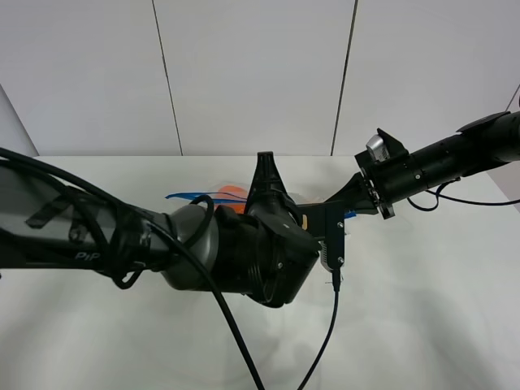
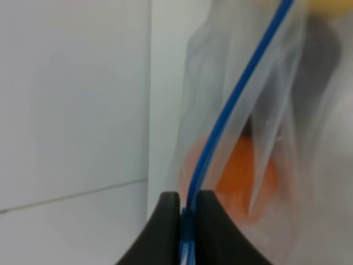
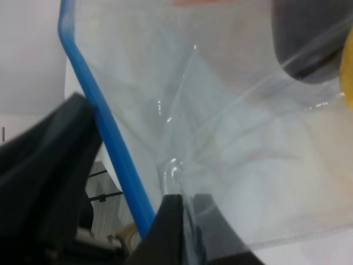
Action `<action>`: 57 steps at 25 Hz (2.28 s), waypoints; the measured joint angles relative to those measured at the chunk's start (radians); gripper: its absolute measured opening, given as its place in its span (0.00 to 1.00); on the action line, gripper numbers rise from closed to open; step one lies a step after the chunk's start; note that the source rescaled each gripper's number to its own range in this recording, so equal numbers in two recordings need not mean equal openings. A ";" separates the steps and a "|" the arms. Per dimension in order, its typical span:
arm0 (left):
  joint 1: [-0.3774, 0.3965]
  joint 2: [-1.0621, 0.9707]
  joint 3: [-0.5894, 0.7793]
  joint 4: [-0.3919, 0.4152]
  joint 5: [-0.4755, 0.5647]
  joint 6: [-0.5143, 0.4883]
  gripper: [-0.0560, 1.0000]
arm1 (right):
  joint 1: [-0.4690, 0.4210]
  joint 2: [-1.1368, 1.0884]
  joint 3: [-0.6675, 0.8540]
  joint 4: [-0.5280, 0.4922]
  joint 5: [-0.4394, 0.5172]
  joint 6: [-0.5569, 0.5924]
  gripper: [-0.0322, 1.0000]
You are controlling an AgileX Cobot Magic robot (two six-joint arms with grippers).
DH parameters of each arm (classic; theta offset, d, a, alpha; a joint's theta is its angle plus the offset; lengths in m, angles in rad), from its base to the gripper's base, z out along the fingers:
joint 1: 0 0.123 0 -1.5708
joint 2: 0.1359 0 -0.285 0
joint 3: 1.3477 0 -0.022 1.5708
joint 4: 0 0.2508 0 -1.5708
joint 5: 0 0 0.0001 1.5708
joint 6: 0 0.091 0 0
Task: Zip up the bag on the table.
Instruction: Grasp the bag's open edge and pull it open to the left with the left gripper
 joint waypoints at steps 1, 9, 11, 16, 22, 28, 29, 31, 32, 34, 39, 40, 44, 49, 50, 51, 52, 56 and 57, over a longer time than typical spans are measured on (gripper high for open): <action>0.011 0.000 0.000 -0.002 0.003 0.002 0.05 | 0.000 0.000 0.000 0.002 0.000 0.000 0.03; 0.067 0.000 0.000 -0.018 0.011 0.006 0.05 | 0.000 0.000 -0.001 0.005 -0.006 0.000 0.03; 0.079 0.000 0.000 -0.020 0.011 0.008 0.05 | 0.000 0.000 -0.001 0.006 -0.007 0.000 0.03; 0.109 0.000 0.000 -0.021 0.010 0.009 0.05 | 0.000 0.000 -0.001 0.008 -0.007 0.000 0.03; 0.152 0.000 0.000 -0.022 0.010 0.009 0.05 | 0.000 0.000 -0.001 0.012 -0.007 0.000 0.03; 0.174 0.000 0.000 -0.023 0.010 0.009 0.05 | 0.000 0.000 -0.001 0.012 -0.007 0.000 0.03; 0.178 0.000 0.000 -0.023 0.010 0.009 0.05 | 0.000 0.000 -0.001 0.012 -0.007 0.000 0.03; 0.187 0.000 0.000 -0.023 0.010 0.009 0.05 | 0.000 0.000 -0.001 0.012 -0.007 0.000 0.03; 0.190 0.000 0.000 -0.023 0.010 0.009 0.05 | 0.000 0.000 -0.001 0.012 -0.007 0.000 0.03; 0.198 0.000 0.000 -0.023 0.010 0.009 0.05 | 0.000 0.000 -0.001 0.012 -0.007 0.000 0.03; 0.220 0.000 0.000 -0.023 0.002 0.009 0.05 | 0.000 0.000 -0.001 0.012 -0.007 0.000 0.03; 0.225 0.000 0.000 -0.023 0.002 0.009 0.05 | 0.000 0.000 -0.001 0.012 -0.007 0.000 0.03; 0.249 0.000 0.000 -0.023 -0.001 0.009 0.05 | 0.000 0.000 -0.001 0.015 -0.007 0.000 0.03; 0.269 0.000 0.000 -0.023 -0.005 0.009 0.05 | 0.000 0.000 -0.001 0.015 -0.007 0.000 0.03; 0.271 0.000 0.000 -0.023 -0.008 0.009 0.05 | 0.000 0.000 -0.001 0.015 -0.007 0.000 0.03; 0.274 0.000 0.000 -0.024 -0.008 0.009 0.05 | 0.000 0.000 -0.001 0.015 -0.007 0.000 0.03; 0.277 0.000 0.000 -0.024 -0.010 0.009 0.05 | 0.000 0.000 -0.001 0.015 -0.007 0.000 0.03; 0.293 0.000 0.000 -0.024 -0.016 0.009 0.05 | 0.000 0.000 -0.001 0.015 -0.007 0.000 0.03; 0.295 0.000 0.000 -0.024 -0.018 0.009 0.05 | 0.000 0.000 -0.001 0.015 -0.007 0.000 0.03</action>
